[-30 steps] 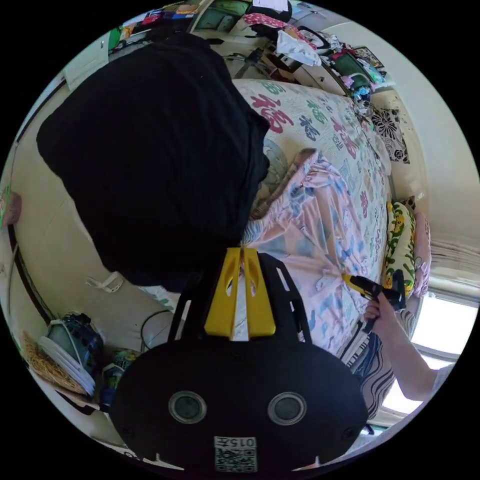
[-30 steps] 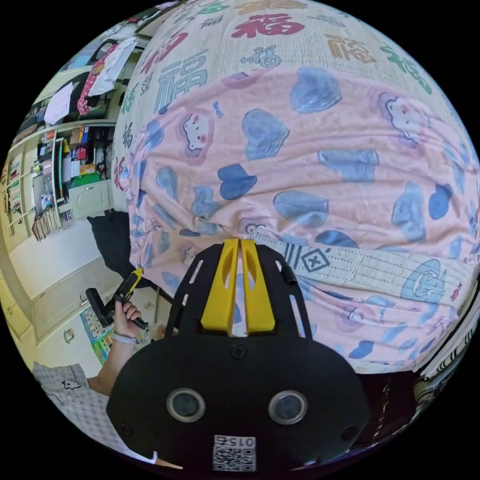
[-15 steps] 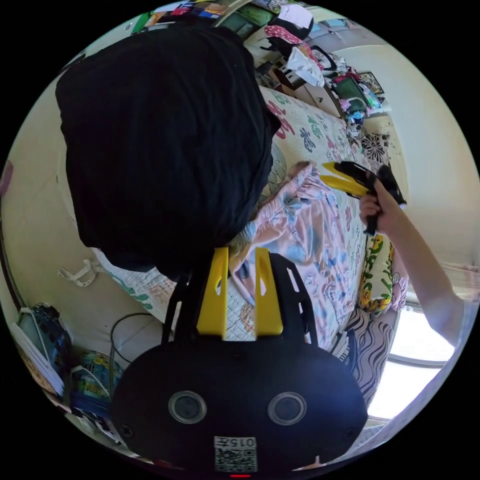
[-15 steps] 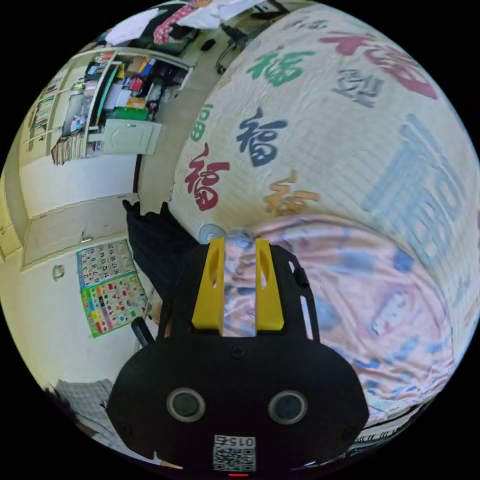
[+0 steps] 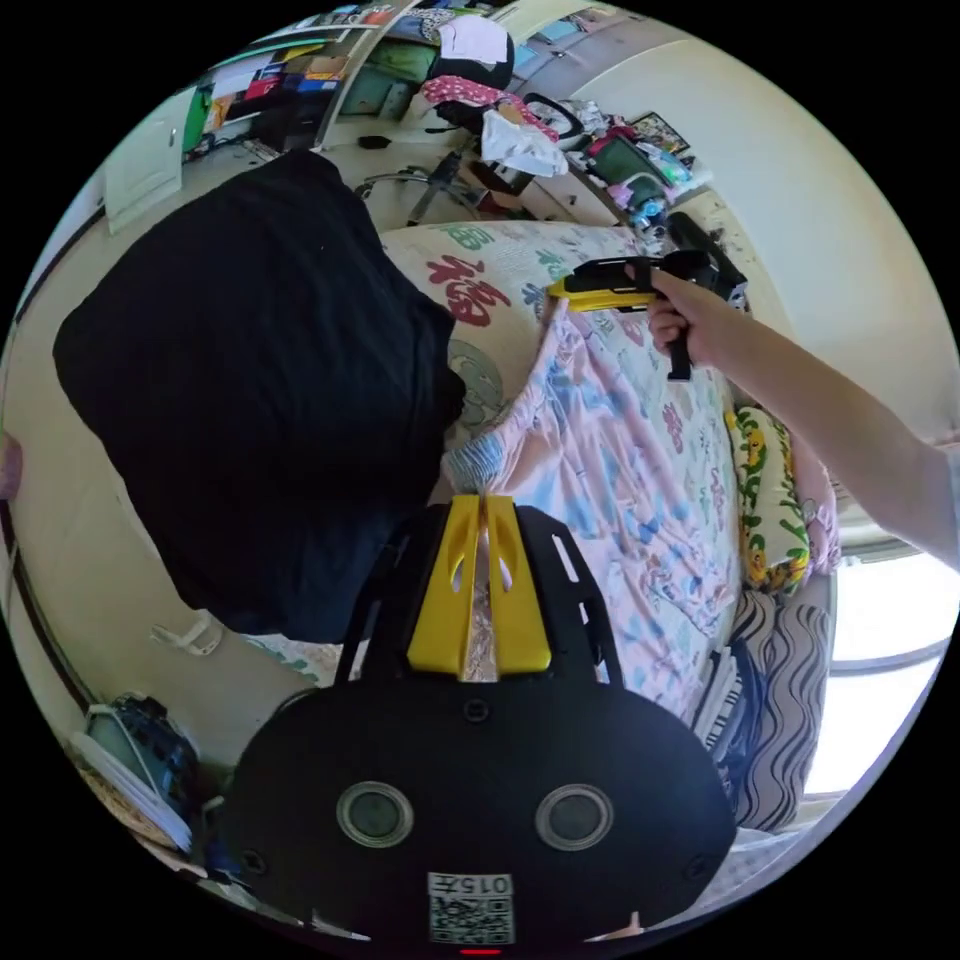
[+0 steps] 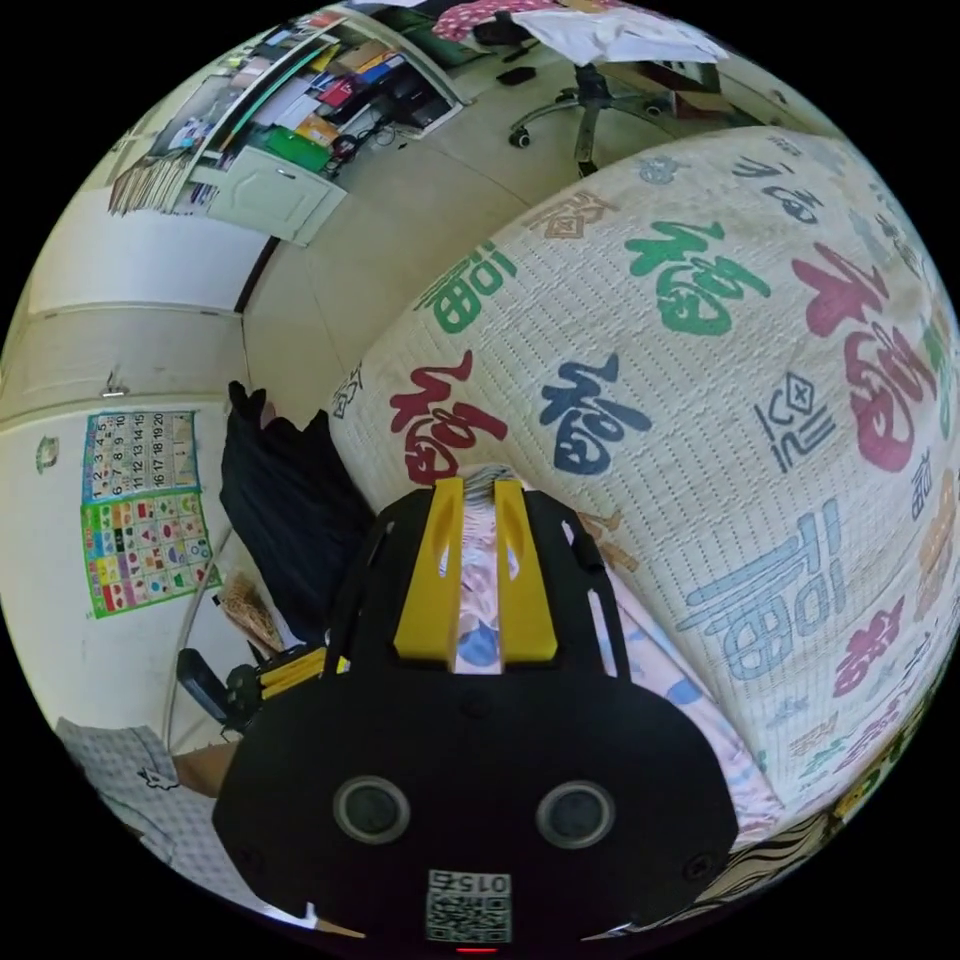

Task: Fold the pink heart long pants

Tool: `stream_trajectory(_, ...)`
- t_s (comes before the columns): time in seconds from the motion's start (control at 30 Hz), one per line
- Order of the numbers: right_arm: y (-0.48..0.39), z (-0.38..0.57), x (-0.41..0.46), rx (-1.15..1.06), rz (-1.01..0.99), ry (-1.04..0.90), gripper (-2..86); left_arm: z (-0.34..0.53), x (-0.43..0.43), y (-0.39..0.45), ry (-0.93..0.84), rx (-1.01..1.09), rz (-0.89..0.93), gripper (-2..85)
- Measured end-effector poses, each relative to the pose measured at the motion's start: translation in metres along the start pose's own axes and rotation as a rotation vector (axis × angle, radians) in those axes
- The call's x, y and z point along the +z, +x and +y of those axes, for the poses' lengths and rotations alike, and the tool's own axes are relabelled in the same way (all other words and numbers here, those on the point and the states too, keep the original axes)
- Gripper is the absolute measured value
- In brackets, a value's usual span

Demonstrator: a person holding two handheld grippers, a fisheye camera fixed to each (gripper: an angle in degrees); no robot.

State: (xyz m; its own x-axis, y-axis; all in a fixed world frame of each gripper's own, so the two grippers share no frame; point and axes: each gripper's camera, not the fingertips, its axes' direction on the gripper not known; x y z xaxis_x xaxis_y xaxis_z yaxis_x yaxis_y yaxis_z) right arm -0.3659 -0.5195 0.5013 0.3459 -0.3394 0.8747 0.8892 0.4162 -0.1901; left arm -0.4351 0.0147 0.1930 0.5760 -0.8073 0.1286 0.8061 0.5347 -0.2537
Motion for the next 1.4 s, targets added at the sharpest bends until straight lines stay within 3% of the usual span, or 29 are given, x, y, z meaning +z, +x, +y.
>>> stream_trajectory(0.13,0.018,0.018,0.012,0.134,-0.100,-0.020,7.0,0.002,0.027,0.003,-0.142,-0.044,-0.097,0.5)
stream_trajectory(0.2,0.024,0.048,-0.002,0.154,-0.197,0.065,7.3,0.003,0.031,0.009,-0.169,-0.039,-0.085,1.8)
stream_trajectory(0.33,0.053,0.159,-0.042,0.254,-0.280,0.191,7.6,0.001,0.016,0.039,-0.181,0.000,-0.168,6.0)
stream_trajectory(0.47,0.112,0.306,-0.075,0.544,-0.219,0.201,7.6,-0.004,-0.009,0.093,-0.101,0.144,-0.252,7.0)
stream_trajectory(0.57,0.162,0.418,-0.098,0.827,-0.120,0.174,7.3,-0.007,0.002,0.154,-0.135,0.295,-0.137,7.3)
stream_trajectory(0.77,0.261,0.578,-0.147,1.125,0.132,0.168,6.8,0.020,0.082,0.312,-0.265,0.563,0.049,7.7)
stream_trajectory(1.07,0.372,0.662,-0.181,1.090,0.089,0.367,8.1,0.085,0.248,0.639,-0.351,0.969,0.230,9.1)
stream_trajectory(1.17,0.385,0.662,-0.171,0.981,0.066,0.297,8.0,0.097,0.308,0.736,-0.440,1.029,0.282,9.3)
stream_trajectory(1.4,0.367,0.697,-0.183,0.831,0.057,0.349,0.9,0.146,0.429,0.881,-0.517,1.207,0.012,9.8)
